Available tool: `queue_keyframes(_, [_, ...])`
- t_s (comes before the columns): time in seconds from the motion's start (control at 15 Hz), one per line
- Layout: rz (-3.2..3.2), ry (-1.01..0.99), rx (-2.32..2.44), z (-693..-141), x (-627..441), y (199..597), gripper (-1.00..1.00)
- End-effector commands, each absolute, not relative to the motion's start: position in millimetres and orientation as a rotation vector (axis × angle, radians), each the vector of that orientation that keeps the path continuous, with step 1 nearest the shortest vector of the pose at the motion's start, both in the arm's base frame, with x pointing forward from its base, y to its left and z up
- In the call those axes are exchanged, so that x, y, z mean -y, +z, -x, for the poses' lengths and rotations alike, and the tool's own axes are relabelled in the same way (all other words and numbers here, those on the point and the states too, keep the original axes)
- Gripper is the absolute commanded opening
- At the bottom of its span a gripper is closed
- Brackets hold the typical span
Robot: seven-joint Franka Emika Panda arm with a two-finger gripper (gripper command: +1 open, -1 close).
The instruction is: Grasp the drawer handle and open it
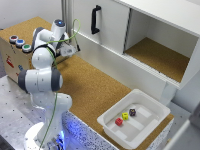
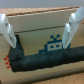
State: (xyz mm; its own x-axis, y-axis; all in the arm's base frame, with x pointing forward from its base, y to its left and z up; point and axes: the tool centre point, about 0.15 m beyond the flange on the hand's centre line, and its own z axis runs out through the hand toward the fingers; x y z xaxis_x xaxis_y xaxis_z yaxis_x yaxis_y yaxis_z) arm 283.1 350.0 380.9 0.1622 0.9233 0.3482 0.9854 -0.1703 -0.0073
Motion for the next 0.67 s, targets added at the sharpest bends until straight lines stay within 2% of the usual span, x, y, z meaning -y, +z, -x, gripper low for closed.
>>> queue_keyframes(0.0, [2.255, -0.26, 1.95, -315.1, -378.0, 357.3, 1.0])
queue_keyframes(0.27, [2.29, -0.271, 1.966, -343.8, -379.0, 350.7, 1.0])
queue_keyframes(0.33, [2.295, -0.281, 1.967, -347.1, -378.6, 350.1, -1.0])
queue_keyframes(0.6, [2.255, -0.27, 2.029, -342.3, -382.2, 340.8, -1.0])
